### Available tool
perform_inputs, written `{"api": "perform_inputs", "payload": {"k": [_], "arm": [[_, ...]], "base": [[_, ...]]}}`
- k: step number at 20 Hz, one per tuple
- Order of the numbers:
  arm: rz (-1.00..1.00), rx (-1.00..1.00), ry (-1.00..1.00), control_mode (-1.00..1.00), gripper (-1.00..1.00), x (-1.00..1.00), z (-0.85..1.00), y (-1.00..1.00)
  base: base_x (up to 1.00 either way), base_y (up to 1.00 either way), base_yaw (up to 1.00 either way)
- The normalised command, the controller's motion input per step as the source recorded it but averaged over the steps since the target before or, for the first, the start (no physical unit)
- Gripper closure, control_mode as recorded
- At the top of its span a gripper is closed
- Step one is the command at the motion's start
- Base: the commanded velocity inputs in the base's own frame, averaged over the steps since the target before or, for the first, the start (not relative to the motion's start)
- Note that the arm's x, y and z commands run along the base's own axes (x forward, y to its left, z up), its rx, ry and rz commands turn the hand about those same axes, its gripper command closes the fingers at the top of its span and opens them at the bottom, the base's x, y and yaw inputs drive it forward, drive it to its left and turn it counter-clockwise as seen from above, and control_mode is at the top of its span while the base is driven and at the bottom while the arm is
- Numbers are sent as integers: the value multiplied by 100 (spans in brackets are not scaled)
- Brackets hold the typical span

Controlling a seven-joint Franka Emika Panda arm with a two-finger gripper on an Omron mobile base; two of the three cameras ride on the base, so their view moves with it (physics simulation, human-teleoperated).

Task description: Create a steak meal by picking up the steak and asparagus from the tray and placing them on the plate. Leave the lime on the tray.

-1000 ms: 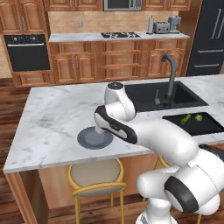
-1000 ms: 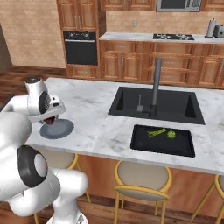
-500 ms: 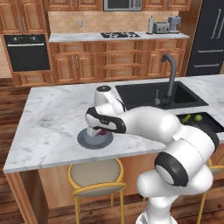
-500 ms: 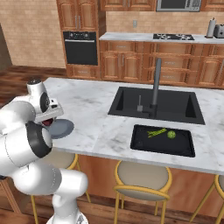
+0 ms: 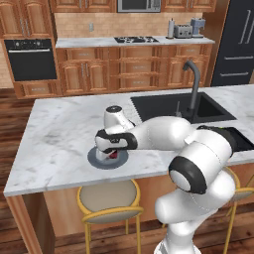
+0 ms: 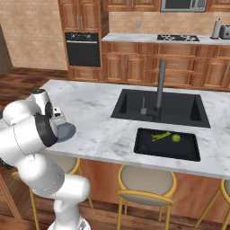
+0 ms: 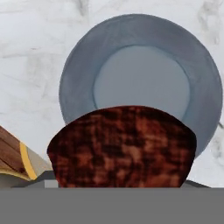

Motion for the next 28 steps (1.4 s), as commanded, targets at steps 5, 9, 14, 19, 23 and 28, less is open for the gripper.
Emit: {"api": "perform_inputs", "payload": {"k": [5, 9, 14, 19, 23, 28], "arm": [[0, 0, 0, -100, 100, 16, -26, 17], [0, 0, 0, -100, 100, 23, -20, 0], [0, 0, 0, -100, 100, 31, -22, 2], [0, 0, 0, -100, 100, 31, -25, 11], [0, 0, 1, -100, 100, 26, -30, 15], [0, 0, 0, -100, -100, 11, -9, 8]], "base": [[0, 0, 0], [0, 0, 0], [0, 0, 0], [0, 0, 0], [0, 0, 0], [0, 0, 0]]}}
